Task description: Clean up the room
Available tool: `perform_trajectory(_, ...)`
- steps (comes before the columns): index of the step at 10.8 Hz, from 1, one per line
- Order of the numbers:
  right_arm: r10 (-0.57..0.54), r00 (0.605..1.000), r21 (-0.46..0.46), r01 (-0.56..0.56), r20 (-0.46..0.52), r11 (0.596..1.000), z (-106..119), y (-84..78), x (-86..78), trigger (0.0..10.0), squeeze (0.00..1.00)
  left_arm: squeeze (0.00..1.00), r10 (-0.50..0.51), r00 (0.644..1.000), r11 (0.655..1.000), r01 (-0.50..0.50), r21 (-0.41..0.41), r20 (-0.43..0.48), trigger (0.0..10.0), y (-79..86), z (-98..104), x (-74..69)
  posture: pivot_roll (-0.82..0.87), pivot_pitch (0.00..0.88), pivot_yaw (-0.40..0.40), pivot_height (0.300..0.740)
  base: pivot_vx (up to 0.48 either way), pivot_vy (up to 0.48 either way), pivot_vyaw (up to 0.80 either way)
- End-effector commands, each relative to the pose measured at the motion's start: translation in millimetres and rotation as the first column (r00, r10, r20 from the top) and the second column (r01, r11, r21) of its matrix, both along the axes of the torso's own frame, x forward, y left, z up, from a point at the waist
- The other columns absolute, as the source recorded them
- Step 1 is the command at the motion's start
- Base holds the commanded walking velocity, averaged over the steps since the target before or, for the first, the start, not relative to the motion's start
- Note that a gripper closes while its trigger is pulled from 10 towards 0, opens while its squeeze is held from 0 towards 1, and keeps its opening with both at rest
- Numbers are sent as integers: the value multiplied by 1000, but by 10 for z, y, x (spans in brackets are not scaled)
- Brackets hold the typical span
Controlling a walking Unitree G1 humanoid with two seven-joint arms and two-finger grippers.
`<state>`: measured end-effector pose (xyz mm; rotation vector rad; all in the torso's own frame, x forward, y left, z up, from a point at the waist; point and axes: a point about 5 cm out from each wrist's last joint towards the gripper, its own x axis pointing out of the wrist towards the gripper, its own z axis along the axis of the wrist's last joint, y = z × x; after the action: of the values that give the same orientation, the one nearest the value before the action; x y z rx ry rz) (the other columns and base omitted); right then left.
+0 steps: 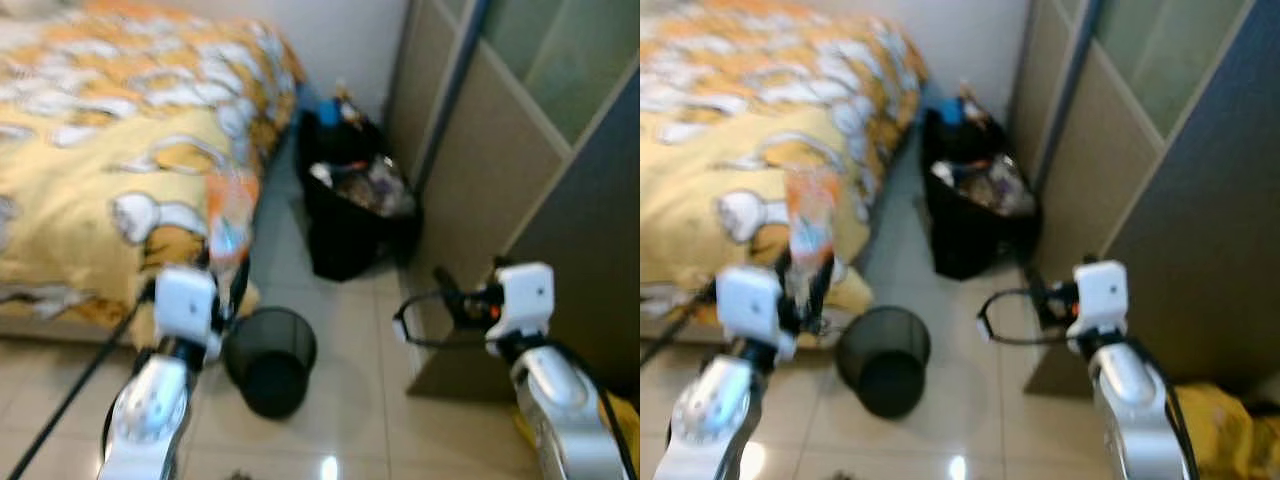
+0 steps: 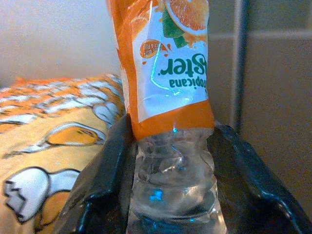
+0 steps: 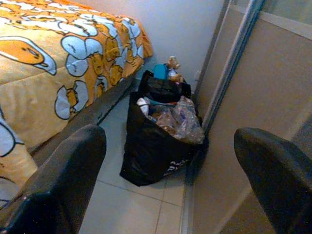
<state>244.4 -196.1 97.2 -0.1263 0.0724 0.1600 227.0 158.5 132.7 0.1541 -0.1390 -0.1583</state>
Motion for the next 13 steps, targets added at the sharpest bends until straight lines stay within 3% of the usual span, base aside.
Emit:
perform_trajectory(1,4,1000,3,-4,9,1000,26,7,49,10000,0,0,31,999,1000,-31,-1,-26,10000,26,-27,46,-146,0,-47,740,307,-364,0)
perform_trajectory(2,15,999,6,-15,30,1000,107,69,167,10000,0,0,91,994,996,-92,-13,-57,10000,101,-30,219,-156,0,-41,740,334,-341,700)
perform_trajectory(4,22,999,7,-23,31,1000,130,104,227,10000,0,0,80,995,997,-80,11,-59,10000,122,-5,343,-159,4,-34,740,334,-341,681)
perform_trajectory(6,36,999,-10,-36,3,999,83,170,243,10000,0,0,37,994,999,-37,7,-102,10000,11,-23,542,-172,18,-32,740,332,-343,306)
perform_trajectory(7,58,998,-19,-58,-7,998,90,224,255,10000,0,0,86,983,996,-85,13,-160,10000,67,-60,760,-181,25,-33,740,0,0,0)
perform_trajectory(9,107,994,9,-107,-29,994,139,316,275,10000,0,0,132,923,991,-125,44,-361,10000,128,-239,1218,-207,40,-30,740,0,0,0)
perform_trajectory(10,129,991,25,-129,-25,991,182,365,282,10000,0,0,140,912,989,-116,87,-385,10000,124,-257,1331,-221,50,-28,740,0,0,0)
perform_trajectory(11,176,984,41,-175,-16,984,272,483,259,10000,0,0,195,886,981,-171,94,-420,10000,214,-266,1435,-267,86,-20,740,0,0,0)
perform_trajectory(13,254,967,26,-253,-35,967,370,581,88,10000,0,0,358,821,934,-305,189,-445,10000,487,-344,1431,-325,162,-30,740,0,0,0)
